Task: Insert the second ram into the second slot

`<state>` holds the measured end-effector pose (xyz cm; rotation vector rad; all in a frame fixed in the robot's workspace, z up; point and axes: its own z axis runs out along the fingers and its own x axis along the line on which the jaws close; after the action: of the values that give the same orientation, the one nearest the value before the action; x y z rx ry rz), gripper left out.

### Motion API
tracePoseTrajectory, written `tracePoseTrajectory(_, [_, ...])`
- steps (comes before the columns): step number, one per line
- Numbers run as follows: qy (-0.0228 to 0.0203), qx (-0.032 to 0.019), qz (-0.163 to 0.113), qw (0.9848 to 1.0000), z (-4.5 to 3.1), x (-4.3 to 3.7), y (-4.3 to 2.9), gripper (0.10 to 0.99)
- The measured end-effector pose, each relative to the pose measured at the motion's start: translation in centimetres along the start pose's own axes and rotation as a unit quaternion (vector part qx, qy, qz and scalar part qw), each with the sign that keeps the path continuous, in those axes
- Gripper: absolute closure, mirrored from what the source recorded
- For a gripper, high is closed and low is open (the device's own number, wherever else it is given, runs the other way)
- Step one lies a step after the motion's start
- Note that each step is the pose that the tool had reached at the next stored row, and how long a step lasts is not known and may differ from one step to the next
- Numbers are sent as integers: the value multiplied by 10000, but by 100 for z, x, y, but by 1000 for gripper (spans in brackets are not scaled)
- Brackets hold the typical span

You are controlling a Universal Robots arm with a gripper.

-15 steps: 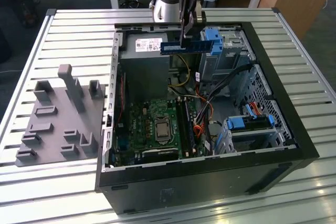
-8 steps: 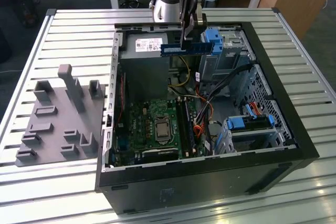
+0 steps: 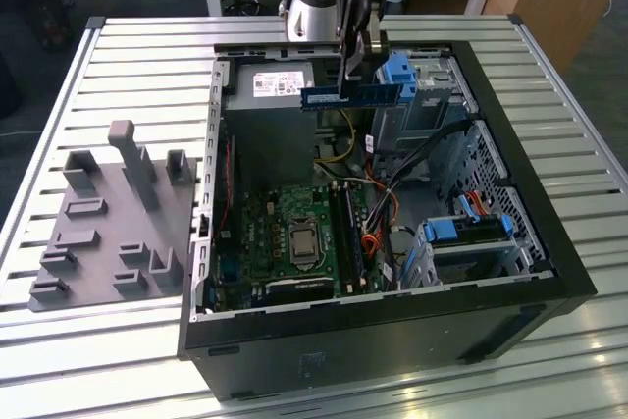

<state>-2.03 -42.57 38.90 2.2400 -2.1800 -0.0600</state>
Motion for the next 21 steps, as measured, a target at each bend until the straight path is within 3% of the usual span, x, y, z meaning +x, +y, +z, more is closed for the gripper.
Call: tracePoseTrajectory(21, [1,0,0,10000,-3,184,5,965])
